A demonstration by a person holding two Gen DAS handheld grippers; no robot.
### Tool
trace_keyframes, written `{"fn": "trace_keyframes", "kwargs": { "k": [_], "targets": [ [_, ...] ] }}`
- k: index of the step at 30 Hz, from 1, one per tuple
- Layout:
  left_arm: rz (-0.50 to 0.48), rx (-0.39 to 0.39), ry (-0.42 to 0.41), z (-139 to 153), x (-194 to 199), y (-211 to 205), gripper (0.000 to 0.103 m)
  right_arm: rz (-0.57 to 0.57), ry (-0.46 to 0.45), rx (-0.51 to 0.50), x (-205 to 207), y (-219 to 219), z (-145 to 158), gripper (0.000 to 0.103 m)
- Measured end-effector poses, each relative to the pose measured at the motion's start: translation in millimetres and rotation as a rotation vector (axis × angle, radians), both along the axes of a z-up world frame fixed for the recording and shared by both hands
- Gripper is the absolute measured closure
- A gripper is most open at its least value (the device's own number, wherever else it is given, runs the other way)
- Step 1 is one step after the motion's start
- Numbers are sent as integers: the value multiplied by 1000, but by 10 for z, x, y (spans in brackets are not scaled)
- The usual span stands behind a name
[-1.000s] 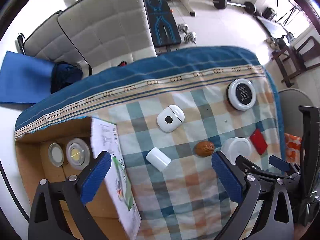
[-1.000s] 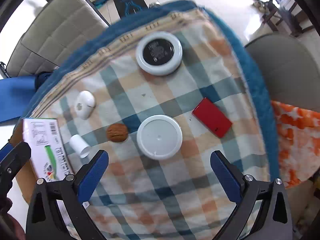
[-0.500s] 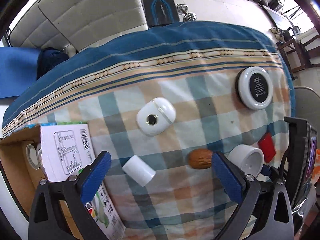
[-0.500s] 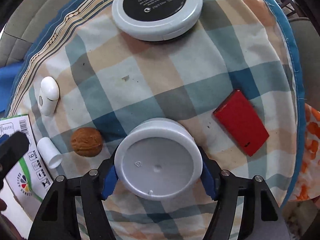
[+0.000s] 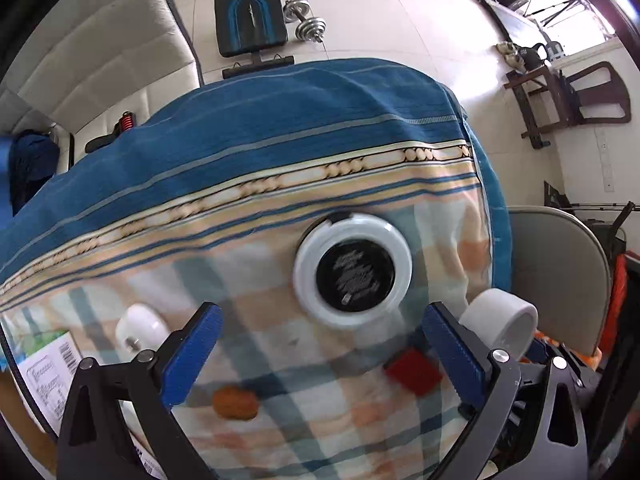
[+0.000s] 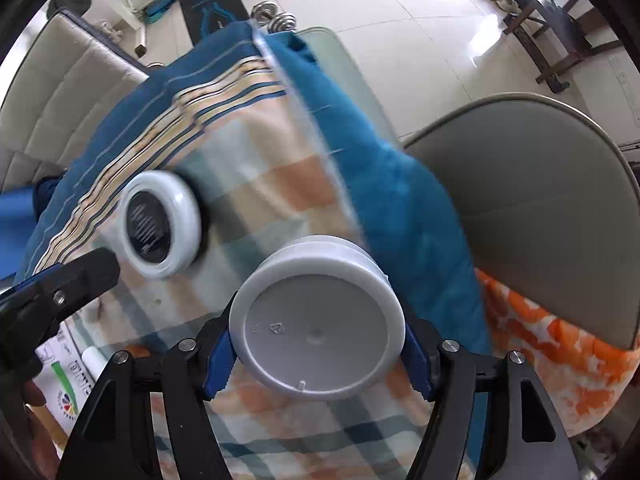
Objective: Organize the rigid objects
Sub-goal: 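Lift and carry the compact and white container over the box with both tools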
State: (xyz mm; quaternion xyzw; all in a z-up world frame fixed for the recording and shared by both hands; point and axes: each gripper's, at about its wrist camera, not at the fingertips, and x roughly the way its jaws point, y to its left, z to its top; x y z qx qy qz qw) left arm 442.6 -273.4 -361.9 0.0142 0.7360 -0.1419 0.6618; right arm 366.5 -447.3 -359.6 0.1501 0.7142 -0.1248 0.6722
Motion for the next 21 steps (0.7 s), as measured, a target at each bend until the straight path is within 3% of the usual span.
{"fn": "trace_keyframes", "kwargs": {
  "k": [4,6,7,14,21],
  "targets": [
    [-53,78,30,-289,89,-251,0,-22,21,21,11,-151,-141,32],
    [-76,108,34,-415,91,-322,13,-29,26,28,5,-202,-174,31],
    [-77,102,42,-448,82,-323,29,-31,28,36,11,-233,-187,31],
    [-81,160,14,-398,-101,89,29,49,9,90,20,-66,-192,31],
    [-40,170,79,-561,-71,345,27,117,41,65,170,283,-450,31]
  ]
}}
